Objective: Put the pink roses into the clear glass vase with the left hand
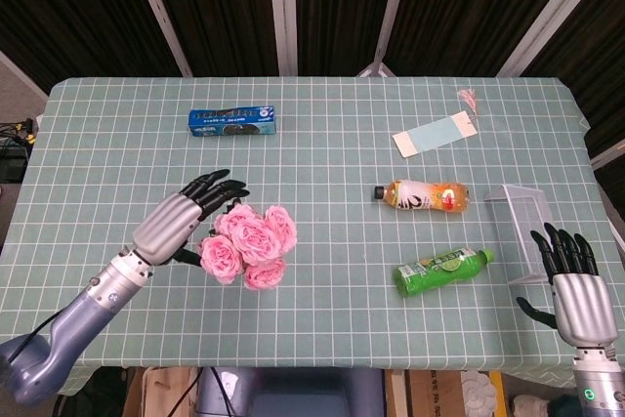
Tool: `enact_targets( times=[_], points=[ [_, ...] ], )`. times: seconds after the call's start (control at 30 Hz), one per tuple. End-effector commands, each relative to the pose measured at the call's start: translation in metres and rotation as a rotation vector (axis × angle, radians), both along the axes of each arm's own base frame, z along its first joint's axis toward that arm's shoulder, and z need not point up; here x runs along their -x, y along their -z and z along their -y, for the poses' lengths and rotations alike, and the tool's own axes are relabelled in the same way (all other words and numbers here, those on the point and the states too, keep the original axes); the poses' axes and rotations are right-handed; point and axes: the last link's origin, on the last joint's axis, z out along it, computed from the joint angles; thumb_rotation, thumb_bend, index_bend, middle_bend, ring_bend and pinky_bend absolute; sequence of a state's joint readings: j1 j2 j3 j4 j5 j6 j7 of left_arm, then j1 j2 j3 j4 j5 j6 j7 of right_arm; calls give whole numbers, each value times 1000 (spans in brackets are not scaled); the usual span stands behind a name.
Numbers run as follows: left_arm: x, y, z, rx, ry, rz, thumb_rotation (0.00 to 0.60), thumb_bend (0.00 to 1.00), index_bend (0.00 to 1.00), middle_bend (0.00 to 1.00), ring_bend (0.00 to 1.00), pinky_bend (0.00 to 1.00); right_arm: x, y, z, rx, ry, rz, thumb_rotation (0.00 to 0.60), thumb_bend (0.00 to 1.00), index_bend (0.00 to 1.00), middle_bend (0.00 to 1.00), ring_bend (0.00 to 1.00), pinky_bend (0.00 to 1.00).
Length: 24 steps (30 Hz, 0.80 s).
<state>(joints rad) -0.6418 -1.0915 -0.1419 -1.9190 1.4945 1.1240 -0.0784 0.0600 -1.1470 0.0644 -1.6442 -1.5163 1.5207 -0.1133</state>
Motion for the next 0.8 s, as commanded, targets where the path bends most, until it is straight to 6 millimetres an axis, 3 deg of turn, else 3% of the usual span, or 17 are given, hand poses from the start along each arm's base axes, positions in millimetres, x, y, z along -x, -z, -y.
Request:
enact_targets(
  times=[0.03, 0.23, 0.33, 0.63, 0.8],
  points=[
    [16, -49, 30, -190, -145, -265, 600, 141, 165, 121, 24, 87, 0, 0, 0, 1, 2, -2, 600, 154, 99, 36, 6, 0],
    [35, -72, 60, -271, -267, -451, 600, 152, 153, 126, 25, 87, 0, 1, -1, -6, 1, -4, 600, 155, 99, 36, 6, 0],
    [55, -75, 74, -319, -312, -475, 600, 154, 152, 126, 24, 87, -1, 2, 0, -19, -3, -7, 600, 154, 99, 36, 6, 0],
    [143, -68, 113, -444, -395, -353, 600, 154, 153, 112, 21, 86, -2, 7, 1, -65, -32, -20, 600, 155, 99, 36, 6, 0],
    [166, -60, 122, -438, -366, -296, 600, 154, 152, 112, 19, 84, -3, 9, 0, -72, -43, -23, 600, 155, 99, 36, 6, 0]
  ],
)
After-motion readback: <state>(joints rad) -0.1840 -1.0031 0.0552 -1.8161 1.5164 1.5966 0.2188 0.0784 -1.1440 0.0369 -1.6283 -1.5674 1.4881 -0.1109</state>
